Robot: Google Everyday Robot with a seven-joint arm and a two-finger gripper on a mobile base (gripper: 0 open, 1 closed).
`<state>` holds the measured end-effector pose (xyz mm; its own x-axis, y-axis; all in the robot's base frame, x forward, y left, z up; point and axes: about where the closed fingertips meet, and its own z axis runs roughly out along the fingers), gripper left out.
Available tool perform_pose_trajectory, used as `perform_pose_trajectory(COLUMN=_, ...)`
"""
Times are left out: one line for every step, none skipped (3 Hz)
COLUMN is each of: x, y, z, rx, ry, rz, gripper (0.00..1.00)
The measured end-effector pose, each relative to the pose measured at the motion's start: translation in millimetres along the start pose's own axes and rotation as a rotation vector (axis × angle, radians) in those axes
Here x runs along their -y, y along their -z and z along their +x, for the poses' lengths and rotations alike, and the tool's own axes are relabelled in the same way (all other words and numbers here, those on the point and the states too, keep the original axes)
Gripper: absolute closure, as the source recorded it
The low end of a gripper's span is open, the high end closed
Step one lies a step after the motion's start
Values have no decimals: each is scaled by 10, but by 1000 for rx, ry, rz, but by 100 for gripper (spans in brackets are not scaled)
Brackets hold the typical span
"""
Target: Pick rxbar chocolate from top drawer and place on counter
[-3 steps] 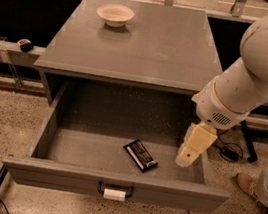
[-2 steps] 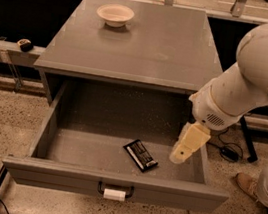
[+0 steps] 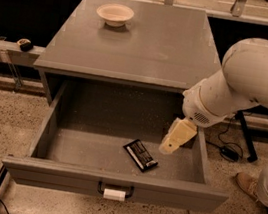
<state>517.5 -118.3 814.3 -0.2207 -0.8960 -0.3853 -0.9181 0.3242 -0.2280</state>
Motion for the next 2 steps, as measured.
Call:
perform_pose_trajectory(x=8, y=-73, z=-10, rx=26, ry=-37, rz=1, gripper=0)
perform_pose_trajectory(x=-125, y=-418, z=-78, rx=32, ry=-74, rz=24, gripper=0)
